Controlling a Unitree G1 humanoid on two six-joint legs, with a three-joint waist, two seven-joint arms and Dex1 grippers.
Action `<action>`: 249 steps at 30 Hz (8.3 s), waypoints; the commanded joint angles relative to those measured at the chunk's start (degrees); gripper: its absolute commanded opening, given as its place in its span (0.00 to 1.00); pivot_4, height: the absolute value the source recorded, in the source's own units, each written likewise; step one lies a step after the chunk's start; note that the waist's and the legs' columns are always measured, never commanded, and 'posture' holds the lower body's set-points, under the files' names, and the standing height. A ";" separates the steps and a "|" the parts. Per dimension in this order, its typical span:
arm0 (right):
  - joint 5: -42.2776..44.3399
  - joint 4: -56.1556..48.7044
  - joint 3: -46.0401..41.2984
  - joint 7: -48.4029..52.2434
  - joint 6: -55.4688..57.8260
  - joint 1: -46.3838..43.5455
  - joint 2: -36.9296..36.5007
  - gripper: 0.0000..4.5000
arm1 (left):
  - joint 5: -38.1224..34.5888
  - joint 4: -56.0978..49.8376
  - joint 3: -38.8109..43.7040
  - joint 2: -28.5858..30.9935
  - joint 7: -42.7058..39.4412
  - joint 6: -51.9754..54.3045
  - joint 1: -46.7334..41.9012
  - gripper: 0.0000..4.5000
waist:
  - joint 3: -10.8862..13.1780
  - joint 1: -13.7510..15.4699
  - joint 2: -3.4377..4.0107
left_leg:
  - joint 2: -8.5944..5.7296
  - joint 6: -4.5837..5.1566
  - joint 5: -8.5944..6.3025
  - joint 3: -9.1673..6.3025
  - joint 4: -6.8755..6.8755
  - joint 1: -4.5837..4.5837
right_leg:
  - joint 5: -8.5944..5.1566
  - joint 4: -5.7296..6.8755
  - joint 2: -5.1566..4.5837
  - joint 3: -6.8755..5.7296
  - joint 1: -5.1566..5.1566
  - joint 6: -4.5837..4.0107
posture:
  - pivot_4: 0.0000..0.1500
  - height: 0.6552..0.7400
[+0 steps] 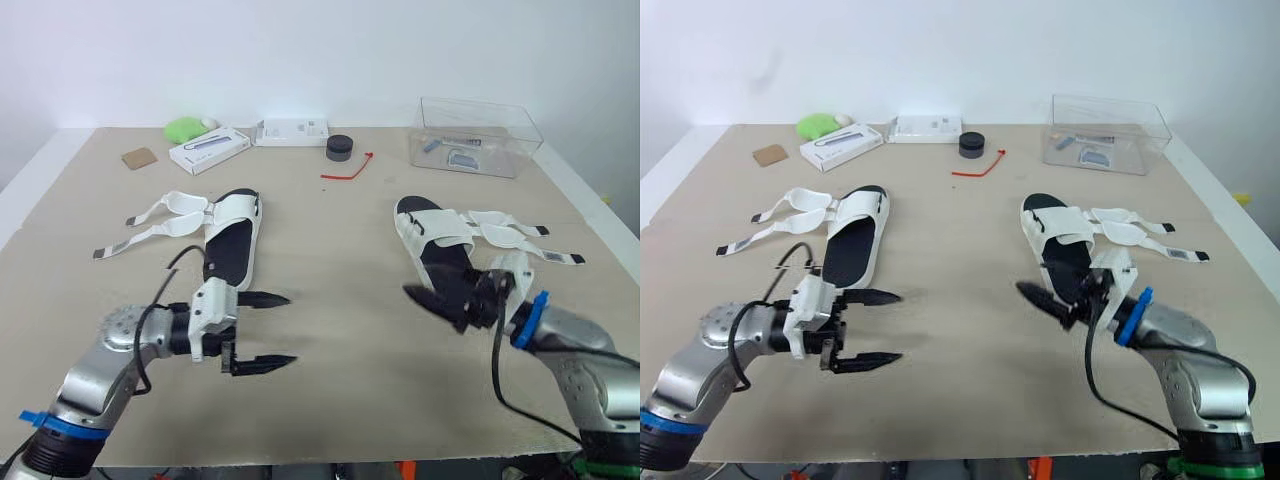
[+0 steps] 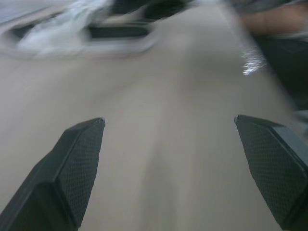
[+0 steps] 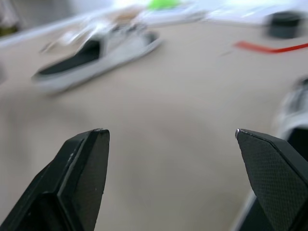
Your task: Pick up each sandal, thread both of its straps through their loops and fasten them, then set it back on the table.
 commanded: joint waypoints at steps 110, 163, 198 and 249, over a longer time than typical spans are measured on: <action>-7.77 -4.26 18.03 31.64 -11.06 0.99 -8.44 0.01 | 4.68 8.26 1.04 -0.76 -2.44 -3.41 -3.75 1.00 | 0.06 -0.02 -0.04 | 0.08 0.36 -0.26 0.60 0.05 0.07 | 0.02 -0.02 0.17 0.69 -0.20 0.12 | 1.00 1.00; -4.67 65.01 13.25 9.16 31.74 -54.22 11.67 1.00 | 11.14 11.92 -4.45 -0.39 -7.50 -9.54 -6.00 0.01 | 0.03 -0.70 -0.12 | 0.13 0.39 -0.25 0.90 0.16 -0.78 | 0.53 0.00 0.26 0.96 -1.02 -0.24 | 1.00 1.00; -19.47 45.07 14.14 29.30 -7.96 -49.76 14.15 0.02 | 11.96 9.33 -4.46 -1.55 -2.18 -10.01 -2.48 0.00 | 0.02 -1.41 -0.08 | 0.13 0.38 -0.25 0.81 0.14 -0.78 | 0.53 0.09 0.21 0.92 -1.05 -0.24 | 1.00 1.00; -125.85 19.71 39.93 -77.27 -100.30 -42.20 -16.85 0.02 | 16.51 21.21 -5.08 -5.75 -0.69 -16.12 -9.54 0.00 | 0.01 -1.47 -0.11 | 0.01 0.23 -0.09 1.94 0.02 -0.04 | 0.33 0.27 0.35 2.15 -0.99 -0.01 | 1.00 1.00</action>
